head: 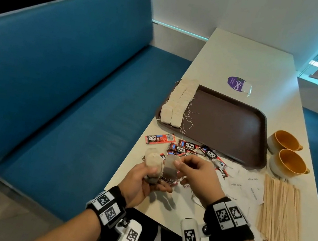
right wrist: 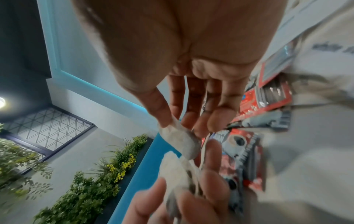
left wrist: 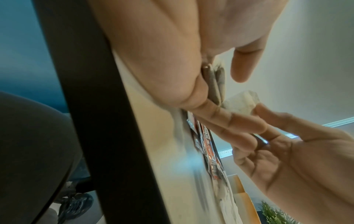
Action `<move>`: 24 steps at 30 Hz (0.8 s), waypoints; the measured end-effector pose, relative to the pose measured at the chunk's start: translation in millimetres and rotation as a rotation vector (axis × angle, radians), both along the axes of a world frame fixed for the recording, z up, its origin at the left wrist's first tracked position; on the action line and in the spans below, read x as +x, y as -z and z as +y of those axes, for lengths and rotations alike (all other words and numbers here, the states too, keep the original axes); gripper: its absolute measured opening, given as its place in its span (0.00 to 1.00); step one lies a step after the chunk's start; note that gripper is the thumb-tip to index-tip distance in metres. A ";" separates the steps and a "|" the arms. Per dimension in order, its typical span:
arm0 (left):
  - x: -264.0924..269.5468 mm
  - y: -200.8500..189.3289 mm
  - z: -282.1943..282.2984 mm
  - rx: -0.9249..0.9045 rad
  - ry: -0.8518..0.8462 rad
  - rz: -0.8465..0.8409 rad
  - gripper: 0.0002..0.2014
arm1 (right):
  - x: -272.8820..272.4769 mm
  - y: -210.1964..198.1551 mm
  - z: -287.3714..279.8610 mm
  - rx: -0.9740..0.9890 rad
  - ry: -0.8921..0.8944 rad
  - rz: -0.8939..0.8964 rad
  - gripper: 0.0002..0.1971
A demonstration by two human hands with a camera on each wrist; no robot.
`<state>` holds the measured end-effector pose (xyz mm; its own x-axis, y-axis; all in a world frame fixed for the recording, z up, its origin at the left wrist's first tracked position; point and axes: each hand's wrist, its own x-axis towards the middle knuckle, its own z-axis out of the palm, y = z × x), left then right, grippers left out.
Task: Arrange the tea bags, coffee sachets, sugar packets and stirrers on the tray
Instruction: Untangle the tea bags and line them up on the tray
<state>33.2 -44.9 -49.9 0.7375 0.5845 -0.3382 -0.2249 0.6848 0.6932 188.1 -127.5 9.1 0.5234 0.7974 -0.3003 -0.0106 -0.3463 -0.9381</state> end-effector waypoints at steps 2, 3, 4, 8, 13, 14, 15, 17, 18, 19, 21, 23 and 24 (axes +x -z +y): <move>1.3 1.1 0.5 -0.007 -0.003 -0.006 0.22 | 8.3 -5.1 6.4 0.006 -0.017 0.031 0.06; 1.5 2.0 1.5 -0.003 -0.005 -0.007 0.21 | 13.7 -8.5 10.6 0.008 -0.023 0.033 0.06; 1.3 3.6 2.7 -0.005 -0.008 -0.007 0.19 | 19.6 -12.3 15.9 0.007 -0.021 0.019 0.05; -0.6 6.3 3.7 -0.012 0.017 -0.048 0.16 | 49.2 -26.2 44.9 0.056 0.046 -0.042 0.05; -1.5 7.1 5.2 -0.055 0.025 -0.075 0.17 | 89.1 -18.0 101.2 0.042 0.139 -0.166 0.05; -1.5 7.3 5.3 -0.058 0.032 -0.072 0.17 | 94.6 -12.6 111.9 0.031 0.126 -0.177 0.04; -1.3 7.7 5.6 -0.056 0.036 -0.065 0.17 | 99.3 -7.2 121.2 0.016 0.096 -0.180 0.04; -1.0 9.4 5.9 -0.047 0.044 -0.052 0.17 | 104.1 2.9 136.9 -0.036 0.008 -0.163 0.04; -0.8 10.0 6.0 -0.044 0.046 -0.048 0.17 | 104.8 6.3 142.9 -0.070 -0.038 -0.167 0.05; -0.8 10.4 6.4 -0.042 0.049 -0.048 0.17 | 106.1 10.2 148.0 -0.111 -0.078 -0.188 0.06; -0.8 10.4 6.9 -0.047 0.055 -0.051 0.17 | 107.3 16.0 154.9 -0.196 -0.135 -0.256 0.08; -1.1 9.9 7.5 -0.049 0.059 -0.053 0.17 | 109.4 21.6 160.1 -0.268 -0.156 -0.335 0.09; -1.0 9.8 7.5 -0.047 0.062 -0.056 0.16 | 110.5 23.8 162.1 -0.288 -0.147 -0.372 0.08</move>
